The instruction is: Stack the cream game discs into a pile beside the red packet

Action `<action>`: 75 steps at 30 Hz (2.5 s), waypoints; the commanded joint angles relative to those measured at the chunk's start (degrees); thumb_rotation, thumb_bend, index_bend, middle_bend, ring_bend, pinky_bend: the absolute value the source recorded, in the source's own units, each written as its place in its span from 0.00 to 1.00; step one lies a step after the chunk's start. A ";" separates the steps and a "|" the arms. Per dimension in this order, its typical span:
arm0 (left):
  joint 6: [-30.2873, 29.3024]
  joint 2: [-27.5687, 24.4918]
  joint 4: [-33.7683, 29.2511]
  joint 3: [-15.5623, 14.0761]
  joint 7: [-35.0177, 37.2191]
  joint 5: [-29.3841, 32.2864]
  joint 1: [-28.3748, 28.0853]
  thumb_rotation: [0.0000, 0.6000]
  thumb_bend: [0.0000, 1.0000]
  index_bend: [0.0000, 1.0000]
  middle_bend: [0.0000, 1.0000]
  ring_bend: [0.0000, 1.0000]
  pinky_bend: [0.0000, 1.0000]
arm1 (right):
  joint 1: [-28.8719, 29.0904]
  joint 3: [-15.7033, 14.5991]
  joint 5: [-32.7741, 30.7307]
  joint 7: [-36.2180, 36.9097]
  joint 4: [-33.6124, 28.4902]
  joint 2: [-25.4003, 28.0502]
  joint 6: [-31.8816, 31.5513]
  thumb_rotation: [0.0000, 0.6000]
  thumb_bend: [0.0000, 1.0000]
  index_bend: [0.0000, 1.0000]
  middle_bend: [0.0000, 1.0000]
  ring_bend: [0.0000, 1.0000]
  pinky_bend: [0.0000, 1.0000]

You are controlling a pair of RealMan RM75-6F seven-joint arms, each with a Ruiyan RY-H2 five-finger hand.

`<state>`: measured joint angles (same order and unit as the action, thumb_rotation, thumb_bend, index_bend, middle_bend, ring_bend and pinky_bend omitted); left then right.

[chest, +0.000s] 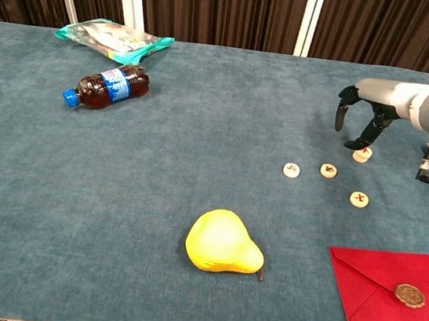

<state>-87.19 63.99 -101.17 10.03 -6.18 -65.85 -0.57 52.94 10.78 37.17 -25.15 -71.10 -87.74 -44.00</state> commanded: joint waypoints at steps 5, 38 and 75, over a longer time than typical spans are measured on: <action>-0.02 -0.09 -0.02 0.11 0.32 0.14 0.07 1.00 0.63 0.05 0.00 0.00 0.00 | -2.63 -2.08 5.73 0.21 -6.63 0.57 -5.26 1.00 0.38 0.42 0.00 0.00 0.00; 0.06 -0.15 0.19 0.14 0.33 0.19 0.03 1.00 0.63 0.05 0.00 0.00 0.00 | -4.95 -2.32 10.00 1.78 2.75 -6.83 -3.74 1.00 0.38 0.47 0.00 0.00 0.00; 0.20 -0.28 0.15 0.14 0.55 0.32 0.07 1.00 0.63 0.05 0.00 0.00 0.00 | -3.58 2.39 1.87 -3.13 -0.49 -1.26 -3.04 1.00 0.38 0.57 0.00 0.00 0.00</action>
<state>-87.02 63.71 -101.03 10.19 -5.56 -65.55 -0.49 49.01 12.87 40.76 -27.43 -71.90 -89.68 -47.60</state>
